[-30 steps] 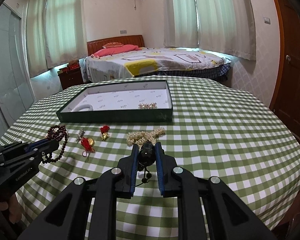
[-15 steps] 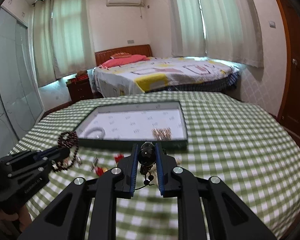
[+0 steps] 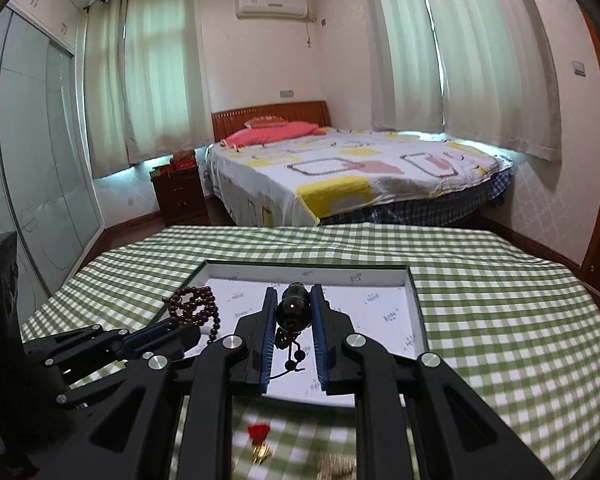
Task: Organize jewelry
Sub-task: 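Lift and carry the bead strand and black pendant over the green box, then lower both items onto the white liner and open both tools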
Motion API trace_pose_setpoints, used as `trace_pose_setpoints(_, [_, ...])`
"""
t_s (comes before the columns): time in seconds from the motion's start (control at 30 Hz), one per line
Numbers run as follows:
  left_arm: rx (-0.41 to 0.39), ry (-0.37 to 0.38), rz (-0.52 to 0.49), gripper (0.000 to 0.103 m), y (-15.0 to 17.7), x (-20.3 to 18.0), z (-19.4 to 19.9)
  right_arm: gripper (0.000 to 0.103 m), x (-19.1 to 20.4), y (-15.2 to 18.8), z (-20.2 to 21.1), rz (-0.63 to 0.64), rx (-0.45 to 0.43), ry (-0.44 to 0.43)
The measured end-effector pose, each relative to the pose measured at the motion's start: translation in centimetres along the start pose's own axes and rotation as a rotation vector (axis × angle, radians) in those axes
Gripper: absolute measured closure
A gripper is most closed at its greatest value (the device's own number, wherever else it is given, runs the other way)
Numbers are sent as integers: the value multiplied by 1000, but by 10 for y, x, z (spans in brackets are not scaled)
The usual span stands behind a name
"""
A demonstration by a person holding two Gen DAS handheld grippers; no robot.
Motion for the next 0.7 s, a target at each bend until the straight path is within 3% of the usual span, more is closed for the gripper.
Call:
trace_pose_setpoints(0.3, [154,7,16,91,28,10,-79,86,-17,36,-72,-47,179,-9])
trace_pose_setpoints(0.63, [286,47,56,89,38,14,-108,85,-28,59,-100,-64,298,-4])
trace_pose_setpoints(0.7, [296,54,70,81,39,16,-110,85,-30,59,-101,-71,303,-6])
Point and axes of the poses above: each gripper's, at about its wrist camera, not at the fingertips, and z roughly against the way its jaws point, x to its left, y to its underside, the point moved 6 cm from there along -z, roughly the way its jaws point, and after that the axes turned 5 degrees about -z, right-handed, at the moved point
